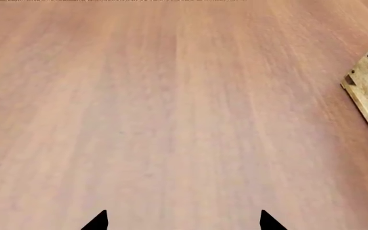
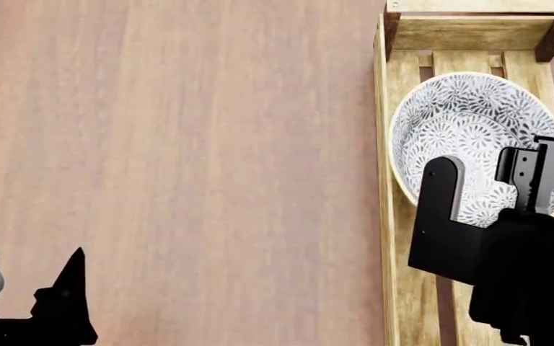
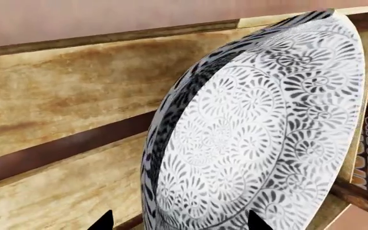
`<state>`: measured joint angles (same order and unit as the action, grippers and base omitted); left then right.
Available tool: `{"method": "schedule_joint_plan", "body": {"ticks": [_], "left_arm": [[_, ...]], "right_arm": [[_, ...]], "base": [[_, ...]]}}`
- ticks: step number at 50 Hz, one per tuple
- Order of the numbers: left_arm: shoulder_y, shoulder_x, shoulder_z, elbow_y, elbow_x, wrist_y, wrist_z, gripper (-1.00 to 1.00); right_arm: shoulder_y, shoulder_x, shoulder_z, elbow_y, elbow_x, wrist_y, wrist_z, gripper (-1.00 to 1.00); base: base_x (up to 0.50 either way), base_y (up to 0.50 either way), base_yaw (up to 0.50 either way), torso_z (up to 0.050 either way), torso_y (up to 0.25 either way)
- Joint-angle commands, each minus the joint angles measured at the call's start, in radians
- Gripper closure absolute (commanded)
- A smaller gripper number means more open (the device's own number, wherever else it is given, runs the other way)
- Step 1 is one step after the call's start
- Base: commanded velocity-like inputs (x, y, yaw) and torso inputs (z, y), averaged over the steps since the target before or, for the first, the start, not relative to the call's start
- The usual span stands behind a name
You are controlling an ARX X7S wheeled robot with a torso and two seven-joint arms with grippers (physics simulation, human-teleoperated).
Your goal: Pick up the bowl on the left and put it in the tray.
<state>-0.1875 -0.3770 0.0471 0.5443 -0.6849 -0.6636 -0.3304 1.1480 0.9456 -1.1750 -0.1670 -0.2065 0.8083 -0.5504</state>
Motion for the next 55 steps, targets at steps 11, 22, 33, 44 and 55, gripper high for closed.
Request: {"method": "schedule_joint_plan", "body": {"ticks": [11,22,33,44,55], "left_arm": [[0.005,-0.01,-0.006,0.044,-0.026,-0.01,-0.016,-1.0],[0.006,-0.015,-0.004,0.047,-0.032,-0.009,-0.017,-1.0],[0.056,-0.012,-0.024,0.019,-0.005,0.063,0.007,-1.0],[0.182,0.007,0.017,-0.036,0.122,0.352,0.172,-1.0],[0.317,0.09,-0.029,-0.288,0.121,0.655,0.349,-1.0]], "right_arm": [[0.1,0.125,0.019,-0.266,-0.029,0.135,-0.151,-1.0],[0.022,0.232,0.15,-0.533,0.017,0.157,0.037,-1.0],[-0.506,0.533,0.274,-0.88,0.354,-0.036,1.02,-1.0],[-0.814,0.463,-0.022,-0.513,0.316,-1.059,1.508,-1.0],[-1.321,-0.156,0.454,0.183,0.638,-1.855,0.974,-1.0]], "base": [[0.0,0.0,0.0,0.0,0.0],[0.0,0.0,0.0,0.0,0.0],[0.0,0.0,0.0,0.0,0.0],[0.0,0.0,0.0,0.0,-0.001],[0.0,0.0,0.0,0.0,0.0]]}}
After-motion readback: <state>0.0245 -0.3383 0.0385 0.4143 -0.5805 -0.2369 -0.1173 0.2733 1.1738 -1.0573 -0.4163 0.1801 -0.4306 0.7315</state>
